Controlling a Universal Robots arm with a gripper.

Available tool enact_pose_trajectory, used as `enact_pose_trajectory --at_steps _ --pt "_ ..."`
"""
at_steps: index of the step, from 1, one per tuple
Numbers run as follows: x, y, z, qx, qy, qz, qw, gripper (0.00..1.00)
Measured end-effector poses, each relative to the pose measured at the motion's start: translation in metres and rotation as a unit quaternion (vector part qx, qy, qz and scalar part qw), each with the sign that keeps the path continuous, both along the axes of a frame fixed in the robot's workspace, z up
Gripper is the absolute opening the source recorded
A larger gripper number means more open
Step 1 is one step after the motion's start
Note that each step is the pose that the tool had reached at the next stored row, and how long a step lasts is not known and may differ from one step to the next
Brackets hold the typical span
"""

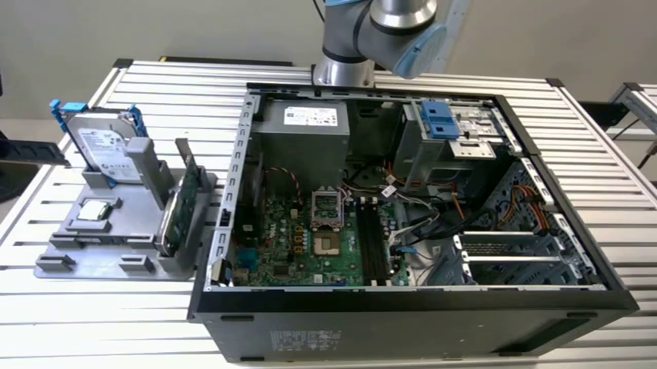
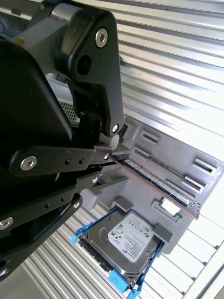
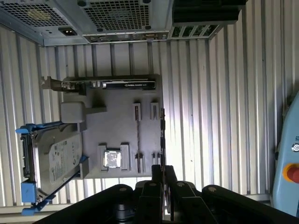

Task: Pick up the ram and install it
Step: 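Pick up the ram and move it above insertion slot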

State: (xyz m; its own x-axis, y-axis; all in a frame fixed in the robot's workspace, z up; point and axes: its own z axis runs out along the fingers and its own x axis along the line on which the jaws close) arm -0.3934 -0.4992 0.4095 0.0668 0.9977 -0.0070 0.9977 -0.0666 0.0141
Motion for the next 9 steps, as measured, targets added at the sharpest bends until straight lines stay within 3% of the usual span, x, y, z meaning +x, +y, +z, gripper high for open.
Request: enact_pose_trajectory --at_steps 9 --pt "0.0000 0.0000 0.0062 0.0000 0.0000 0.000 1.0000 0.00"
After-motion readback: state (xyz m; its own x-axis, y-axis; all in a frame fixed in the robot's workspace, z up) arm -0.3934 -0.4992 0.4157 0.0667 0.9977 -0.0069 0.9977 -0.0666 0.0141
